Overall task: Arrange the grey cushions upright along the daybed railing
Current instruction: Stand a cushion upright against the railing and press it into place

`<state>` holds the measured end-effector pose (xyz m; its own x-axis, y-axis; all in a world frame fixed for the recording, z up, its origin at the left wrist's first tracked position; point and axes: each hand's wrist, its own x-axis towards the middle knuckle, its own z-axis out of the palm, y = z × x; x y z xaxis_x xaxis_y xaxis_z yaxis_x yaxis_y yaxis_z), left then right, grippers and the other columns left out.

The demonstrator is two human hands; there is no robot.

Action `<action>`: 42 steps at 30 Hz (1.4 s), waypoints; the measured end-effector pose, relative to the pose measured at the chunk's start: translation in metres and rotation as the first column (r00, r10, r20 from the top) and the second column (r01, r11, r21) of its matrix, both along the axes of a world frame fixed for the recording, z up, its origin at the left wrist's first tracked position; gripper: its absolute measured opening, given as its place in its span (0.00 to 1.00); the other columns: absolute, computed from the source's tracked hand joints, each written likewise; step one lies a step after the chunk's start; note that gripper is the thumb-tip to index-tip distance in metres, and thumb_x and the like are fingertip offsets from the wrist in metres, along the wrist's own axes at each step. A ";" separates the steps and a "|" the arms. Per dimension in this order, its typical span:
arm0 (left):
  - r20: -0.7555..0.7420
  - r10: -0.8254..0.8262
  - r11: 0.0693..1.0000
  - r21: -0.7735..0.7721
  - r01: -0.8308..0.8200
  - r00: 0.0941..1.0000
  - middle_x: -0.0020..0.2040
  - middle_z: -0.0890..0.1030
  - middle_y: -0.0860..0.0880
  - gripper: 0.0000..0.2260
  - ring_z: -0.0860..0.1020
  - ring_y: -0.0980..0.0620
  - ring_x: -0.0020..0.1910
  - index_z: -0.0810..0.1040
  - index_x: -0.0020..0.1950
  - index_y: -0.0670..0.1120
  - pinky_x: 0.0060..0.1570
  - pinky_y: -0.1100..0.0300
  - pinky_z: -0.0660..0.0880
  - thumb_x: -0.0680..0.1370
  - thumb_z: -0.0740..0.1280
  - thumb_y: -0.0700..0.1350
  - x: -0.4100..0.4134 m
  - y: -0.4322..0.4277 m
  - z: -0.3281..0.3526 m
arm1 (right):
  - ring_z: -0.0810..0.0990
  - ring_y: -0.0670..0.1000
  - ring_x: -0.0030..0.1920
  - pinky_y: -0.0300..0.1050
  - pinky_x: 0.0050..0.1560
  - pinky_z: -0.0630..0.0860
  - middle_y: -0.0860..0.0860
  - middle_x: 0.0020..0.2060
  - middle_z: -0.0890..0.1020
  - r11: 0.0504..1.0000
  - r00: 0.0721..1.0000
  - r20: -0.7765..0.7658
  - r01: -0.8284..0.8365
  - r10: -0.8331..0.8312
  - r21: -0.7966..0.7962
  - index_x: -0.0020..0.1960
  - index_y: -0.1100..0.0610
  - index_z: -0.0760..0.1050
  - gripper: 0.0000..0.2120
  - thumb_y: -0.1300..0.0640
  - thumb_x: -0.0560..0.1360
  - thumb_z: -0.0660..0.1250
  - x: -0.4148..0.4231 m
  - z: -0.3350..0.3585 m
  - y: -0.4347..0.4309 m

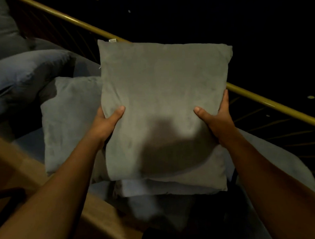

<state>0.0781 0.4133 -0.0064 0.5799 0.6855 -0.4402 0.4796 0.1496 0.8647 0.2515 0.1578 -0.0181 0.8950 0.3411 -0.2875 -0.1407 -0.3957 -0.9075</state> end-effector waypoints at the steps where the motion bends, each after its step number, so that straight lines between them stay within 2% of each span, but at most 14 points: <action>1: 0.042 -0.022 0.999 0.037 0.021 0.999 0.60 0.74 0.52 0.28 0.75 0.53 0.56 0.64 0.72 0.49 0.55 0.58 0.72 0.75 0.69 0.52 -0.002 -0.009 0.010 | 0.70 0.44 0.64 0.38 0.64 0.70 0.46 0.70 0.65 0.999 1.000 0.027 -0.005 0.004 0.035 0.76 0.44 0.46 0.55 0.45 0.60 0.78 -0.004 0.005 -0.008; 2: 0.081 -0.042 0.997 0.067 0.036 0.996 0.61 0.74 0.52 0.28 0.76 0.55 0.55 0.65 0.71 0.49 0.54 0.60 0.72 0.74 0.69 0.50 -0.005 -0.019 0.018 | 0.71 0.40 0.61 0.32 0.60 0.70 0.44 0.67 0.66 0.998 0.999 0.050 -0.010 0.007 0.056 0.76 0.46 0.46 0.54 0.50 0.62 0.78 -0.009 0.011 -0.016; 3: 0.118 -0.067 0.994 0.088 0.057 0.991 0.62 0.75 0.51 0.29 0.76 0.55 0.56 0.65 0.71 0.48 0.55 0.62 0.73 0.72 0.70 0.50 -0.007 -0.030 0.026 | 0.72 0.39 0.60 0.31 0.61 0.70 0.43 0.66 0.67 0.998 0.998 0.066 -0.005 0.001 0.059 0.76 0.46 0.47 0.55 0.51 0.61 0.79 -0.015 0.020 -0.027; 7: 0.182 -0.229 0.964 0.178 0.197 0.956 0.67 0.71 0.51 0.44 0.71 0.55 0.64 0.59 0.74 0.47 0.55 0.71 0.71 0.64 0.78 0.52 -0.004 -0.076 0.053 | 0.69 0.50 0.68 0.54 0.70 0.66 0.45 0.69 0.68 0.998 0.991 0.121 0.061 -0.062 0.013 0.73 0.37 0.49 0.58 0.37 0.53 0.79 -0.025 0.055 -0.085; 10: 0.160 -0.342 0.926 0.227 0.302 0.926 0.69 0.67 0.54 0.49 0.67 0.55 0.66 0.55 0.75 0.49 0.61 0.63 0.66 0.60 0.77 0.51 0.007 -0.120 0.065 | 0.63 0.61 0.71 0.59 0.71 0.62 0.57 0.71 0.64 0.970 0.979 0.153 0.161 -0.134 -0.183 0.73 0.34 0.41 0.60 0.39 0.54 0.79 -0.022 0.084 -0.138; 13: 0.144 -0.417 0.882 0.301 0.362 0.897 0.70 0.65 0.52 0.51 0.64 0.56 0.67 0.54 0.75 0.48 0.67 0.59 0.63 0.60 0.80 0.46 0.030 -0.174 0.071 | 0.61 0.63 0.71 0.60 0.72 0.61 0.59 0.72 0.62 0.930 0.972 0.200 0.182 -0.121 -0.321 0.73 0.37 0.37 0.64 0.40 0.53 0.79 -0.016 0.107 -0.203; 15: 0.135 -0.472 0.851 0.326 0.410 0.871 0.73 0.64 0.49 0.50 0.63 0.56 0.67 0.53 0.75 0.47 0.69 0.57 0.62 0.62 0.81 0.43 0.052 -0.210 0.073 | 0.61 0.62 0.71 0.59 0.72 0.62 0.58 0.72 0.62 0.921 0.961 0.233 0.221 -0.149 -0.322 0.74 0.40 0.36 0.66 0.41 0.53 0.80 -0.010 0.113 -0.246; 20: 0.108 -0.639 0.734 0.381 0.562 0.761 0.74 0.63 0.48 0.53 0.63 0.56 0.68 0.50 0.76 0.46 0.68 0.59 0.62 0.61 0.81 0.46 0.118 -0.296 0.064 | 0.57 0.60 0.74 0.58 0.73 0.58 0.55 0.75 0.57 0.884 0.895 0.350 0.379 -0.275 -0.275 0.75 0.46 0.35 0.66 0.45 0.56 0.81 0.003 0.116 -0.343; 24: 0.124 -0.645 0.725 0.413 0.552 0.754 0.74 0.64 0.46 0.54 0.64 0.54 0.71 0.52 0.75 0.43 0.70 0.58 0.62 0.59 0.82 0.46 0.160 -0.365 0.040 | 0.57 0.57 0.75 0.57 0.74 0.58 0.53 0.76 0.55 0.855 0.841 0.403 0.471 -0.361 -0.218 0.76 0.49 0.37 0.65 0.45 0.57 0.80 0.016 0.094 -0.407; 28: 0.121 -0.643 0.730 0.396 0.557 0.756 0.72 0.65 0.49 0.52 0.64 0.57 0.67 0.52 0.75 0.43 0.68 0.61 0.61 0.60 0.82 0.43 0.182 -0.417 0.009 | 0.56 0.52 0.75 0.45 0.73 0.56 0.54 0.76 0.54 0.812 0.785 0.390 0.567 -0.482 -0.139 0.77 0.52 0.41 0.63 0.52 0.57 0.81 0.022 0.064 -0.447; 33: 0.077 -0.681 0.693 0.389 0.607 0.728 0.69 0.70 0.46 0.47 0.69 0.52 0.68 0.60 0.72 0.41 0.68 0.58 0.65 0.59 0.82 0.44 0.196 -0.449 -0.035 | 0.58 0.44 0.71 0.37 0.68 0.58 0.54 0.74 0.58 0.794 0.780 0.330 0.595 -0.532 -0.124 0.76 0.56 0.47 0.58 0.56 0.58 0.82 0.028 0.017 -0.477; 36: 0.018 -0.701 0.675 0.341 0.654 0.713 0.68 0.72 0.45 0.47 0.70 0.53 0.66 0.63 0.71 0.41 0.65 0.59 0.66 0.58 0.83 0.43 0.198 -0.461 -0.050 | 0.58 0.45 0.72 0.40 0.70 0.58 0.54 0.75 0.58 0.795 0.801 0.254 0.587 -0.543 -0.152 0.76 0.56 0.47 0.59 0.57 0.58 0.82 0.026 -0.007 -0.491; 40: -0.019 -0.753 0.626 0.286 0.725 0.658 0.66 0.76 0.42 0.47 0.74 0.47 0.65 0.69 0.67 0.40 0.66 0.48 0.72 0.54 0.80 0.58 0.196 -0.464 -0.054 | 0.56 0.54 0.75 0.53 0.74 0.59 0.56 0.76 0.53 0.792 0.827 0.203 0.562 -0.525 -0.241 0.76 0.57 0.43 0.61 0.55 0.58 0.81 0.025 -0.017 -0.492; 42: -0.016 -0.731 0.643 0.317 0.697 0.682 0.65 0.76 0.42 0.49 0.75 0.46 0.65 0.69 0.67 0.40 0.65 0.44 0.72 0.54 0.79 0.64 0.197 -0.457 -0.053 | 0.50 0.57 0.76 0.51 0.75 0.53 0.59 0.76 0.46 0.771 0.839 0.213 0.545 -0.502 -0.331 0.76 0.60 0.40 0.62 0.51 0.59 0.81 0.024 -0.010 -0.485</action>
<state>0.2751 -0.0441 -0.0598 0.9708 0.1166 -0.2094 0.2396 -0.4514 0.8596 0.2751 -0.3276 -0.0282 0.9358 -0.2991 -0.1868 -0.3354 -0.5912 -0.7335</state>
